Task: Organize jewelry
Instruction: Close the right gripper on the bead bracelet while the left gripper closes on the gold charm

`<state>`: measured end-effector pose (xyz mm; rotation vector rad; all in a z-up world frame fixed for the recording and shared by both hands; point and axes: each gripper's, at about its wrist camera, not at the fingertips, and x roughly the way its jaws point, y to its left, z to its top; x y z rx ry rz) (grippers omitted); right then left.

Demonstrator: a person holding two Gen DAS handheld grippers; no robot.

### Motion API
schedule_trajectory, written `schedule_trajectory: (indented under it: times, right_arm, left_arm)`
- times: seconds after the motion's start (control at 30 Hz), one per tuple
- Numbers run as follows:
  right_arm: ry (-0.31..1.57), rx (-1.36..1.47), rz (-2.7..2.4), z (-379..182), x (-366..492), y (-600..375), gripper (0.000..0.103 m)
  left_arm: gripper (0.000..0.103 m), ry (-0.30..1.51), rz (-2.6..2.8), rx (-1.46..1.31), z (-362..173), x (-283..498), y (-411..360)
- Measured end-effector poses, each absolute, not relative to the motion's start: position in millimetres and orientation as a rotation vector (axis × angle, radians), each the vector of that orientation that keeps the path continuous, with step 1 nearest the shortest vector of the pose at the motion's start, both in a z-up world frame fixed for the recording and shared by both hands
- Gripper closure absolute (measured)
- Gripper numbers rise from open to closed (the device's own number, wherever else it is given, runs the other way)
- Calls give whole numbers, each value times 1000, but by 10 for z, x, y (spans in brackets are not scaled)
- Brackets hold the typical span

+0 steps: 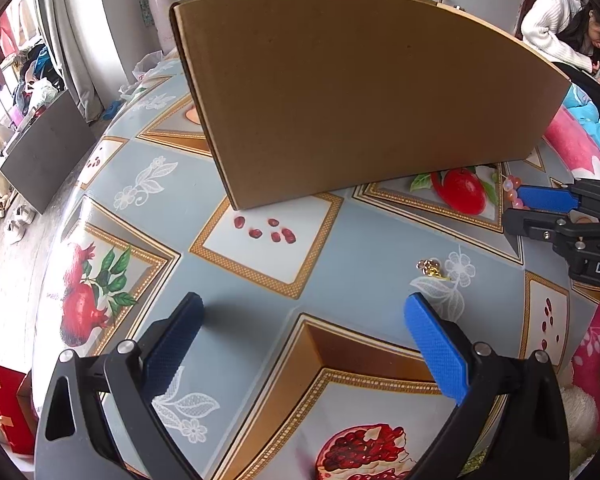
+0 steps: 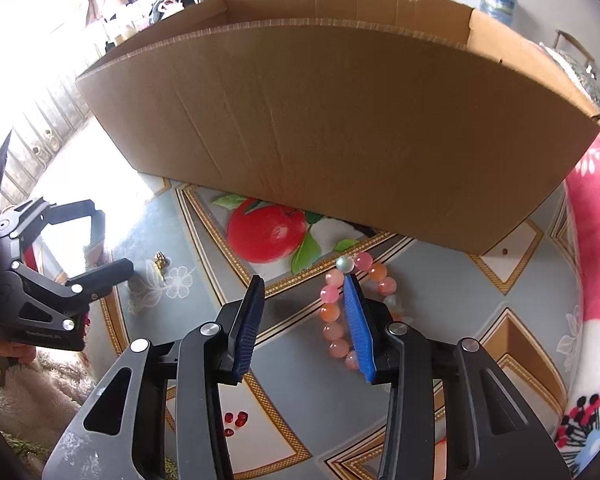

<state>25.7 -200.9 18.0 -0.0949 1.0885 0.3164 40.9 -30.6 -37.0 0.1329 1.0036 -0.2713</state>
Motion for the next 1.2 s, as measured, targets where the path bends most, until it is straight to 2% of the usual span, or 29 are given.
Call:
schedule_trajectory:
  times: [0.03, 0.1, 0.17, 0.27, 0.5, 0.73, 1.0, 1.07, 1.1, 1.2]
  right_arm:
    - [1083, -108, 311, 178, 248, -1992, 70]
    - [1076, -138, 289, 170, 225, -1958, 87]
    - [1083, -117, 293, 160, 213, -1977, 96]
    - [1089, -84, 283, 153, 184, -2031, 96]
    - [1086, 27, 269, 100, 123, -2191, 96]
    - [1073, 64, 288, 89, 160, -2345, 96]
    - [1064, 106, 316, 211, 136, -2563, 96]
    - [1059, 119, 320, 223, 132, -2616, 96]
    - [1056, 130, 323, 223, 131, -2637, 96]
    - [1052, 170, 328, 202, 136, -2699, 96]
  left_arm:
    - [4, 999, -272, 137, -368, 405, -311]
    - [4, 987, -268, 155, -355, 372, -325]
    - [5, 952, -265, 201, -313, 319, -381]
    - [7, 901, -309, 226, -228, 239, -448]
    - [21, 854, -475, 236, -99, 169, -653]
    - [66, 917, -532, 251, -164, 291, -800]
    - [83, 948, -542, 284, -220, 291, -910]
    - [95, 944, -537, 299, -219, 284, -930]
    - [98, 944, -540, 303, -217, 296, -949]
    - [100, 946, -544, 291, -210, 307, -945]
